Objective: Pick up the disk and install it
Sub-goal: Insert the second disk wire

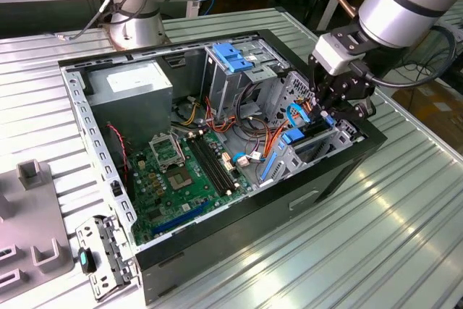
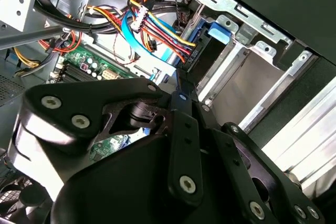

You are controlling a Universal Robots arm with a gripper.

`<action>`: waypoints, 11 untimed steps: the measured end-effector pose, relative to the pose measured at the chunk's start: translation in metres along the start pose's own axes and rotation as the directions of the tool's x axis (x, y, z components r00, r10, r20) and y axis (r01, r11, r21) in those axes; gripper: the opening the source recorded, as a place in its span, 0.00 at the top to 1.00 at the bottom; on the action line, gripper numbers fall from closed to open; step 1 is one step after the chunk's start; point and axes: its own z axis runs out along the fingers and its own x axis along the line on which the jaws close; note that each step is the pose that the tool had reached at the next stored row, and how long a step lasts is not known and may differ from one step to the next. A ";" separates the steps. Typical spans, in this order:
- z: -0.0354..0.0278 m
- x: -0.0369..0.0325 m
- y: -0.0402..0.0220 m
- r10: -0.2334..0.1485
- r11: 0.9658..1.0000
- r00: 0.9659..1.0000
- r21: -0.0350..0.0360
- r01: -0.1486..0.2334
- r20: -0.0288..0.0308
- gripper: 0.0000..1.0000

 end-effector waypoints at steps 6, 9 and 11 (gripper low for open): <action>0.0000 0.0000 0.0000 0.000 1.000 1.000 0.000 0.000 -0.001 0.89; 0.0000 0.0000 0.0000 0.000 1.000 1.000 0.000 0.000 -0.002 0.89; 0.0000 0.0000 0.0000 0.000 1.000 1.000 0.000 0.000 -0.003 0.89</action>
